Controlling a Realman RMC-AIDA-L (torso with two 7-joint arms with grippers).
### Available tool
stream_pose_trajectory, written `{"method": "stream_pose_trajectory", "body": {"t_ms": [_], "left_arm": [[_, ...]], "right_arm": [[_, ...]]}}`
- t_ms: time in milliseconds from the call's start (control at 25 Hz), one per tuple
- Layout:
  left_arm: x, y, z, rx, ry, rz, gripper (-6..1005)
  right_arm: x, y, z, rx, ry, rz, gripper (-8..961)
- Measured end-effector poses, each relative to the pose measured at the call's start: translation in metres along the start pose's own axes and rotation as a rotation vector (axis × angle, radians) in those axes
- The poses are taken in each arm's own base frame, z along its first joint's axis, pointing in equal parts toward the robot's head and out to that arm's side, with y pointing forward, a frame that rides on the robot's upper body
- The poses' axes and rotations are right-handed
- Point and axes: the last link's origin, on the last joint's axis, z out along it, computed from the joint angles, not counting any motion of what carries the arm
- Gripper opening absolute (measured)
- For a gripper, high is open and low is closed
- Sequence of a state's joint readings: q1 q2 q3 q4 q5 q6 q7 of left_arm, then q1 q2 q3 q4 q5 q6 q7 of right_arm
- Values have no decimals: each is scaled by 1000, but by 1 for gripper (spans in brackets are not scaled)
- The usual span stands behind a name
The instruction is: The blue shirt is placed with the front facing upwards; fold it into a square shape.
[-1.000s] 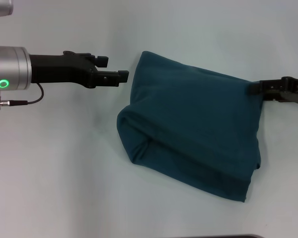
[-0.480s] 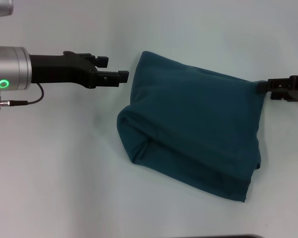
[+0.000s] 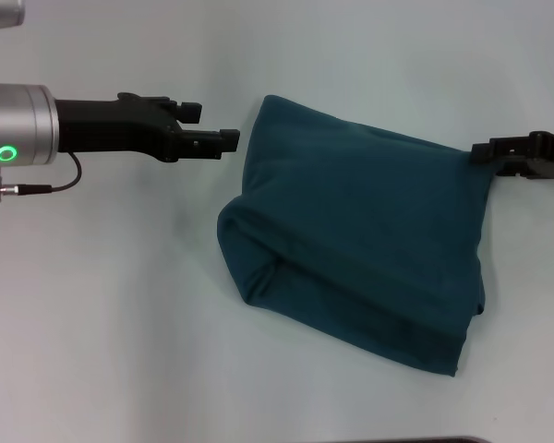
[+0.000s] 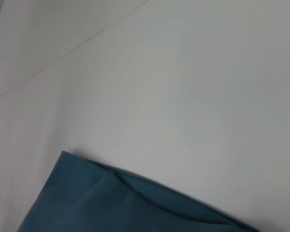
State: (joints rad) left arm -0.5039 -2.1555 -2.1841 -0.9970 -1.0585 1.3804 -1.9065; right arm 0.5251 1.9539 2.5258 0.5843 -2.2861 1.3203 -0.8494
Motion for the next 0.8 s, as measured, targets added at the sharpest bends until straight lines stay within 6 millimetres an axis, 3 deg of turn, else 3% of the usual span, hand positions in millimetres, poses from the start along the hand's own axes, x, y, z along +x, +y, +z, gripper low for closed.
{"method": "stream_pose_trajectory", "body": {"t_ms": [800], "left_arm": [[2,-1,0,2,1,4,799]], "right_arm": [[1,9,11,-2,43,-17,670]]}}
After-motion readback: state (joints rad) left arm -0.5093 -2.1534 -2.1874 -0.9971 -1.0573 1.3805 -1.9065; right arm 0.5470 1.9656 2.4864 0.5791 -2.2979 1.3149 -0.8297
